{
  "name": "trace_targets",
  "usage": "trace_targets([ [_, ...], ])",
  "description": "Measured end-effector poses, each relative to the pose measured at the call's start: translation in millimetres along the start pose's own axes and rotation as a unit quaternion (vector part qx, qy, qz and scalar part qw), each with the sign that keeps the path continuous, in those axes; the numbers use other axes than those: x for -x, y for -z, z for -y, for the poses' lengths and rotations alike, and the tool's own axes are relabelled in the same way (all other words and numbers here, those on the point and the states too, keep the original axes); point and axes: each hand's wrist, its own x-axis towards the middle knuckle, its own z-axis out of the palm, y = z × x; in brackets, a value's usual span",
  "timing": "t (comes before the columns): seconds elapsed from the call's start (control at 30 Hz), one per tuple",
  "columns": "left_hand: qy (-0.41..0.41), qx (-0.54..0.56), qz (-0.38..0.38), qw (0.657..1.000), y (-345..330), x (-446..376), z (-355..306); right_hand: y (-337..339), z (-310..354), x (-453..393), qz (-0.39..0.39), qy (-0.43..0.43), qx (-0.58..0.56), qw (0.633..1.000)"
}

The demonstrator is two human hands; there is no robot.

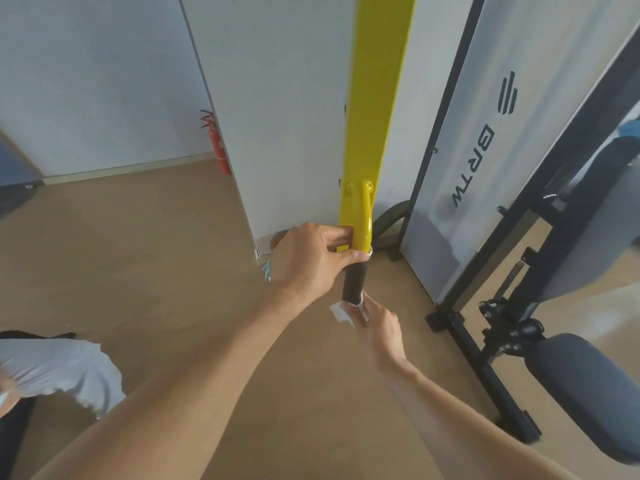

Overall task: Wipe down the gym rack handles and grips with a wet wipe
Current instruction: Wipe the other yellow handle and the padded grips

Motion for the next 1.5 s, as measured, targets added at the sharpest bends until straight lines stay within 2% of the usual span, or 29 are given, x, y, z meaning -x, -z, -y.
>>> trace_targets([
  [0.07,-0.003,0.002,0.001,1.0,2.0,-0.5,2.4,7.1,8.3,-1.4,-0.025,0.035,-0.003,0.999],
  [0.2,0.0,0.024,0.002,1.0,-0.7,-0.8,5.6,23.0,36.7,-4.8,-0.14,0.066,-0.106,0.982],
  [0.27,0.0,0.025,-0.002,1.0,-3.0,-0.1,4.8,14.1,27.0,-2.8,-0.12,0.068,-0.094,0.986],
  [0.37,0.004,0.029,-0.004,1.0,-2.5,0.1,4.3,6.8,6.6,1.5,-0.039,0.071,-0.047,0.996],
  [0.4,0.005,0.031,-0.005,0.999,-2.1,0.0,4.6,9.9,9.5,0.1,-0.038,0.078,-0.055,0.995],
  [0.53,0.004,0.025,-0.006,1.0,-0.8,0.7,3.8,29.0,39.8,-9.6,-0.134,0.12,-0.135,0.974],
  [0.6,0.0,0.032,0.001,0.999,-0.6,2.9,2.3,18.3,26.9,-7.1,-0.104,0.119,-0.072,0.985],
  [0.63,-0.002,0.03,0.0,1.0,0.0,4.3,1.7,9.6,13.6,-5.0,-0.065,0.106,-0.036,0.992],
  [0.77,-0.004,0.009,0.012,1.0,1.1,8.1,5.8,-7.4,-27.6,-5.9,0.098,-0.033,0.015,0.995],
  [0.87,0.016,0.087,0.033,0.996,0.8,12.9,23.6,-6.2,-28.8,-3.1,0.163,-0.101,0.005,0.981],
  [1.0,0.063,0.175,-0.025,0.982,11.8,24.5,61.3,-9.5,9.1,1.1,0.101,-0.062,-0.077,0.99],
  [1.13,0.11,0.199,-0.065,0.971,37.1,17.9,104.1,-37.6,50.4,-7.8,0.07,-0.047,-0.203,0.976],
  [1.23,0.138,0.218,-0.04,0.965,58.9,-1.4,137.7,-66.8,87.1,-24.1,0.055,-0.071,-0.284,0.955],
  [1.37,0.117,0.216,0.012,0.969,89.1,-37.4,171.7,-99.2,144.6,-57.1,0.043,-0.118,-0.42,0.899],
  [1.5,0.093,0.224,0.083,0.967,116.2,-82.1,178.2,-104.5,191.3,-84.9,-0.052,-0.174,-0.403,0.897],
])
